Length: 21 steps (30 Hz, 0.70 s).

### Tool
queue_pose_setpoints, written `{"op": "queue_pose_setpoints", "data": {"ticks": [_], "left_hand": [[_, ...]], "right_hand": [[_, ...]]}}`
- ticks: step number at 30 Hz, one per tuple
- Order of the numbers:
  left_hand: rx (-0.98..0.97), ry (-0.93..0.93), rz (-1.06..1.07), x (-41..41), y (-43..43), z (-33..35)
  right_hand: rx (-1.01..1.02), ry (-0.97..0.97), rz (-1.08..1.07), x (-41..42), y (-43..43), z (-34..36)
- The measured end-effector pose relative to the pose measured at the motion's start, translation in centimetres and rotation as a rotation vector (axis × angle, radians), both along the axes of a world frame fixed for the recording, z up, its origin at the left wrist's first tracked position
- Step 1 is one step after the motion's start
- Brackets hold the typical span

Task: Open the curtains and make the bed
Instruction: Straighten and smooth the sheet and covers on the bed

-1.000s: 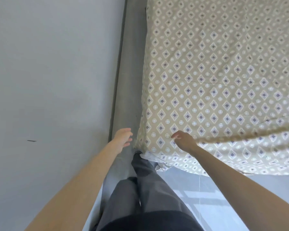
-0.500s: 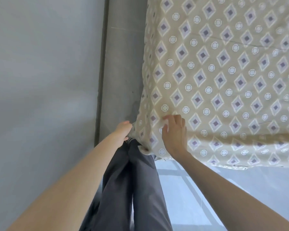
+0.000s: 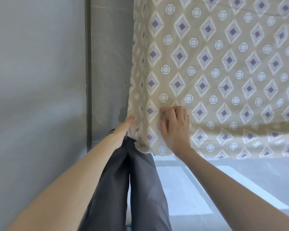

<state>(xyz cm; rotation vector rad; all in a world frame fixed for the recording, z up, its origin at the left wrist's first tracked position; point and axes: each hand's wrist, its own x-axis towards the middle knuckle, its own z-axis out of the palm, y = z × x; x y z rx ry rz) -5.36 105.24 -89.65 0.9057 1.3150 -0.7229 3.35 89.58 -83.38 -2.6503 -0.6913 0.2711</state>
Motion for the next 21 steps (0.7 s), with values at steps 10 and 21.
{"op": "queue_pose_setpoints", "data": {"ticks": [10,21], "left_hand": [[-0.025,-0.159,-0.553,-2.0,1.7,12.3],[0.047,-0.347,-0.684,1.2,-3.9,24.8]], "right_hand": [[-0.195,0.368,-0.109,-3.1,-2.0,7.5],[-0.467,0.709,-0.246,-6.5,-6.9,16.2]]}}
